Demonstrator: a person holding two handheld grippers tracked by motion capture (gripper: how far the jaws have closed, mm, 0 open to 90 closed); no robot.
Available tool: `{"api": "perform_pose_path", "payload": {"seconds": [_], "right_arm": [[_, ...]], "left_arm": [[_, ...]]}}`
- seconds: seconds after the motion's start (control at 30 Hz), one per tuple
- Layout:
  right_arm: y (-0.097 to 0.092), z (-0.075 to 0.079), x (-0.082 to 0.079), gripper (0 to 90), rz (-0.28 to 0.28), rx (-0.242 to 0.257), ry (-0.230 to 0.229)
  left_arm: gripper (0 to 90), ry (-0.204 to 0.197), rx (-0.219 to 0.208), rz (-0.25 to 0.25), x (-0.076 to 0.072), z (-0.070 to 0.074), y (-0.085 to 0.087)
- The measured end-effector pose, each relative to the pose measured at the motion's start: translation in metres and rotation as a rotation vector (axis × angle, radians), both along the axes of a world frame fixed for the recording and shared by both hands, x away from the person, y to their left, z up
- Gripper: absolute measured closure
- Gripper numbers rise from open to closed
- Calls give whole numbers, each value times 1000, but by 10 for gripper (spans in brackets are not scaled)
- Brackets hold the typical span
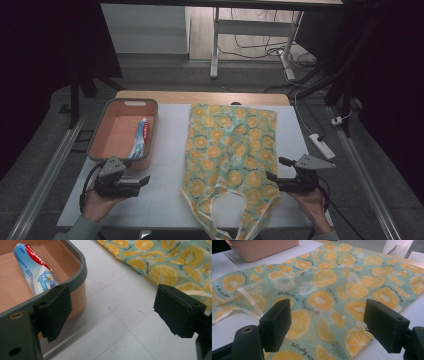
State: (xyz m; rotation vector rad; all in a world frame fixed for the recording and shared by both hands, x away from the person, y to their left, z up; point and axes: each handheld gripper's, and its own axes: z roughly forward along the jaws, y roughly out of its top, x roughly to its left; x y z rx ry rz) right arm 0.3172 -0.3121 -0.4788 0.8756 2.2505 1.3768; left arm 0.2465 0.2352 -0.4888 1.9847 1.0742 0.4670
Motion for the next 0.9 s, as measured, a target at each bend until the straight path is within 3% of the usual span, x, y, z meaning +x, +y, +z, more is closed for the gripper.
{"api": "perform_pose_path", "payload": {"seconds": [0.13,0.3,0.9], "right_arm": [[1,-1,0,226,-1,-5,2],[1,-3,-1,236,-4,5,7],[4,-4,-2,254,-2,-2,-9]], "left_arm": [[153,-4,-1,1,0,1,1],[159,-3,-32,-4,-1,2,4],[179,-19,0,-36,-3,7,-2]]}}
